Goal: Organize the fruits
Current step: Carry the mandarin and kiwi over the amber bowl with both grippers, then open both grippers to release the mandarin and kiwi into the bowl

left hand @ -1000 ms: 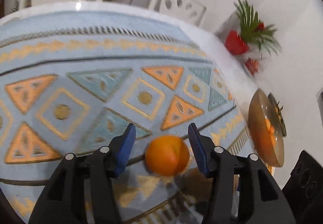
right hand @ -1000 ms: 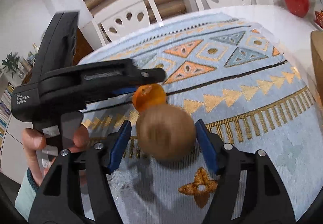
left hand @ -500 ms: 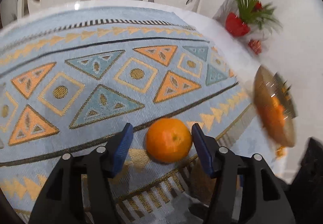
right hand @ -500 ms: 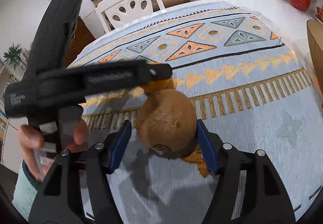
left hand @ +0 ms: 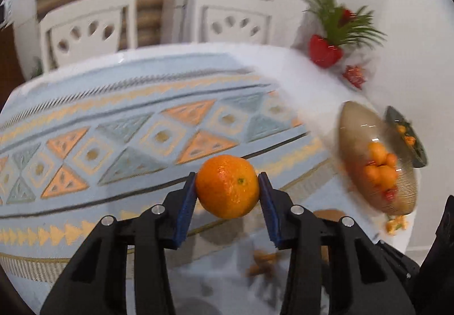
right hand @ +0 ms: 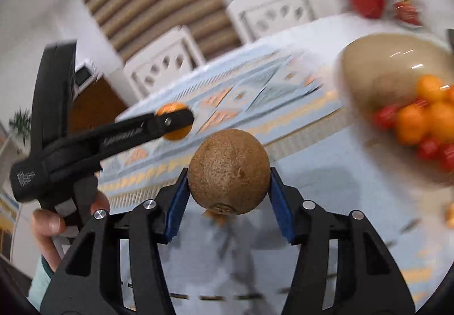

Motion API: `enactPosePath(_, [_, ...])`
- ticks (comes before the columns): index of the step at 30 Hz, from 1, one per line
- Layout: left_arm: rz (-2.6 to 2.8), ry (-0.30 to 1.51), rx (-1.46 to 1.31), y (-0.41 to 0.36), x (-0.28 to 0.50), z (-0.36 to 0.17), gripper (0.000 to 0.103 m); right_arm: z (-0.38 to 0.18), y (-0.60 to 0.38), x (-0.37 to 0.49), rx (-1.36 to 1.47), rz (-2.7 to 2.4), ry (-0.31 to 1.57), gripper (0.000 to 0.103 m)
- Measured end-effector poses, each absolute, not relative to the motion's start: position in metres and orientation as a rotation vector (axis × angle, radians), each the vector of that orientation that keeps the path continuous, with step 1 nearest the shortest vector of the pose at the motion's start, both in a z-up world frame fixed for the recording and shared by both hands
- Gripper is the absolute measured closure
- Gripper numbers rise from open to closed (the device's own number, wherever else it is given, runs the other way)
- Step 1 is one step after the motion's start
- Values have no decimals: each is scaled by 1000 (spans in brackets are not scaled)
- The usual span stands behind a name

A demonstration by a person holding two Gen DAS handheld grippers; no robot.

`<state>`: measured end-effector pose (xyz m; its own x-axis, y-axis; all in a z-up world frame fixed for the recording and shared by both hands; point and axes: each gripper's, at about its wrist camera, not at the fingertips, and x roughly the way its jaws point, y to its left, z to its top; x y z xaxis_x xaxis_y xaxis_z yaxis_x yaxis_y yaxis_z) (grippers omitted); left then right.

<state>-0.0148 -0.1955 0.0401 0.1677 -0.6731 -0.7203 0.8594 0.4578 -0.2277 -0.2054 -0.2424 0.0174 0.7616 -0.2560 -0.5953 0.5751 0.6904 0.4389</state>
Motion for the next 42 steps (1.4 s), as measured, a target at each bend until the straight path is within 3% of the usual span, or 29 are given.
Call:
enactPosePath(9, [-1325,824,219,-288,-108,91,61,79,-342,-308,569,-808,452,47])
enactPosePath(17, [-1393,866,291,-375,-147,73,61,58,-430,-333,658,-903,531,47])
enactPosePath(29, [-1449,828,347,-425,-172,62,60,32,-478,-332,710,-968,603,47])
enactPosePath(33, [-1437,824,367,-432,-174,59,46,24,-478,-338,748,-976,599,40])
enactPosePath(36, [-1460,847,376,-427,-169,54,46,32,-465,-347,712,-998,579,37])
enactPosePath(42, [-1467,841,347,-391,-160,59,46,50,-411,-368,678,-979,526,18])
